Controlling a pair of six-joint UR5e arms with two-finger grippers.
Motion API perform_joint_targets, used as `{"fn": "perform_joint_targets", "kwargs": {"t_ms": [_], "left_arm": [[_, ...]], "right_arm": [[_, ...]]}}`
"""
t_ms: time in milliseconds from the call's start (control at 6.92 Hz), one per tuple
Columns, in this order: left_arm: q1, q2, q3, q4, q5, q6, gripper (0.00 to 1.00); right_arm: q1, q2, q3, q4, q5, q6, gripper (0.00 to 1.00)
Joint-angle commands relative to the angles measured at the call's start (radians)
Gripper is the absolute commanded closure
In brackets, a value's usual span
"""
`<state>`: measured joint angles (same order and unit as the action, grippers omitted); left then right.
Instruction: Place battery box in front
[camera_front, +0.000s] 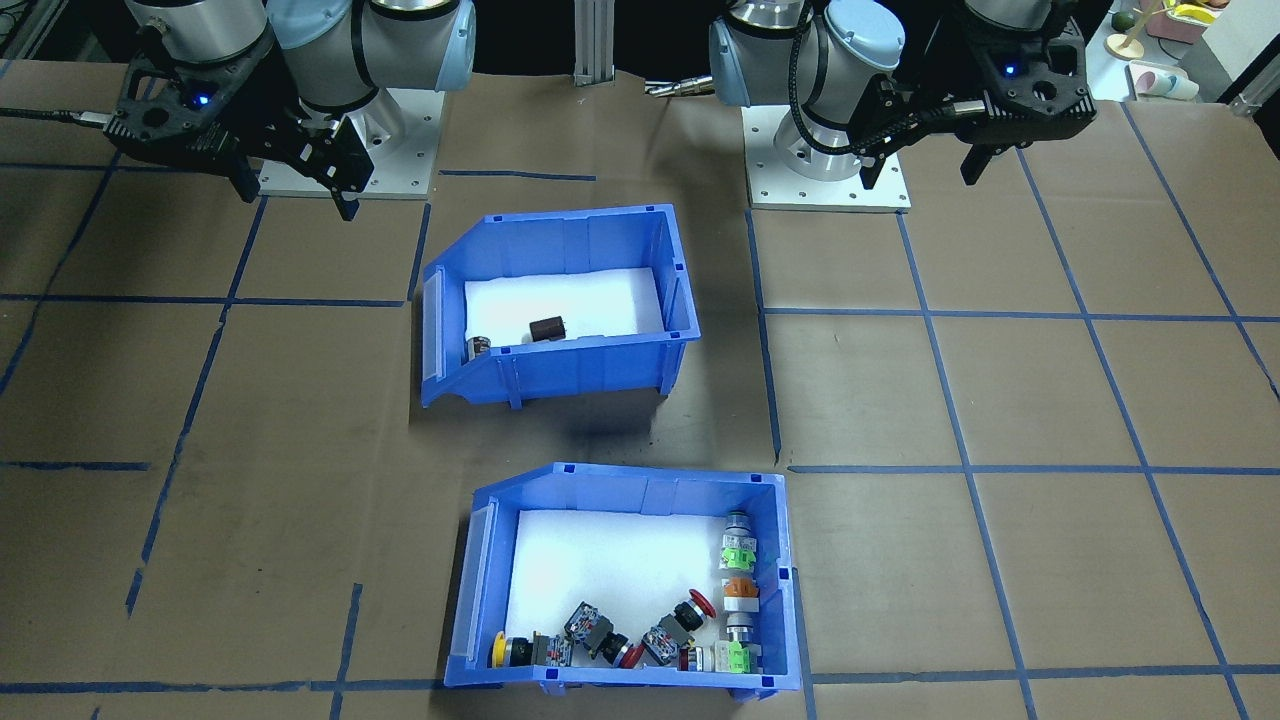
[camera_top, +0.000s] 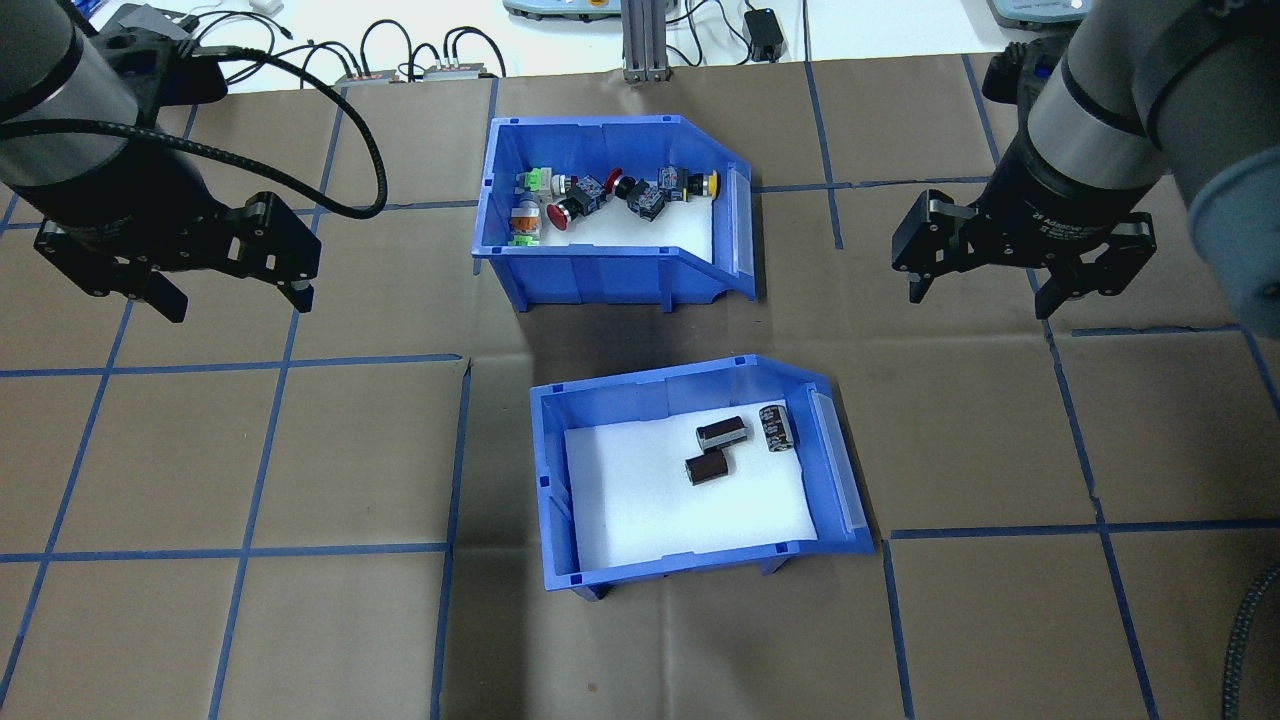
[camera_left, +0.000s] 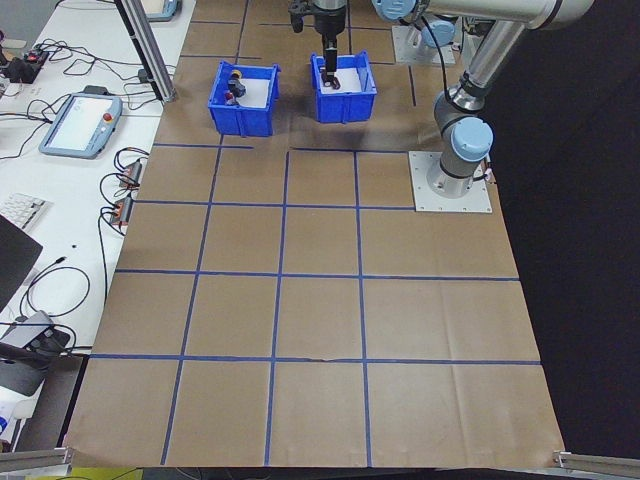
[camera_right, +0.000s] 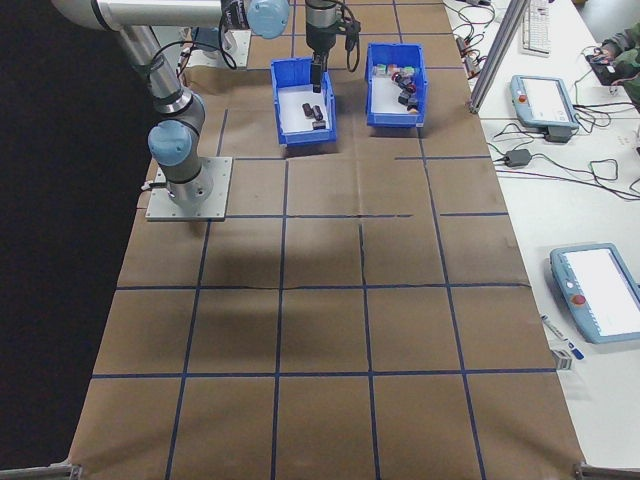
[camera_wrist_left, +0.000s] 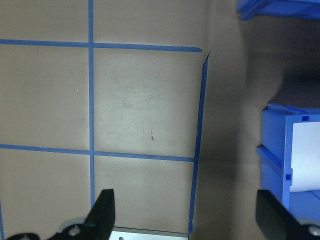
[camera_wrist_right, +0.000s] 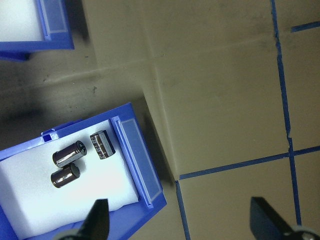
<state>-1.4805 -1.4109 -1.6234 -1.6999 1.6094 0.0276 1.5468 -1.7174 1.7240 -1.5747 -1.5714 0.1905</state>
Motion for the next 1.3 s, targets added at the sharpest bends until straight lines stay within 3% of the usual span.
{"fn": "perform_joint_targets", "kwargs": {"t_ms": [0,867,1156], "left_arm": [[0.0,-0.002,0.006,0.0,0.001,0.0,0.0],[0.0,-0.005,-0.001,0.006,0.0,0.0,0.0],[0.0,0.007,-0.021,0.019,0.0,-0.009,0.0]], "right_arm": [[0.001,0.063,-0.067,0.011,-0.005,0.014,0.0],[0.004,0.079,-0.072,0.018,-0.01,0.004,0.0],[0.004,0.126,-0.093,0.009,-0.002,-0.028,0.0]]}}
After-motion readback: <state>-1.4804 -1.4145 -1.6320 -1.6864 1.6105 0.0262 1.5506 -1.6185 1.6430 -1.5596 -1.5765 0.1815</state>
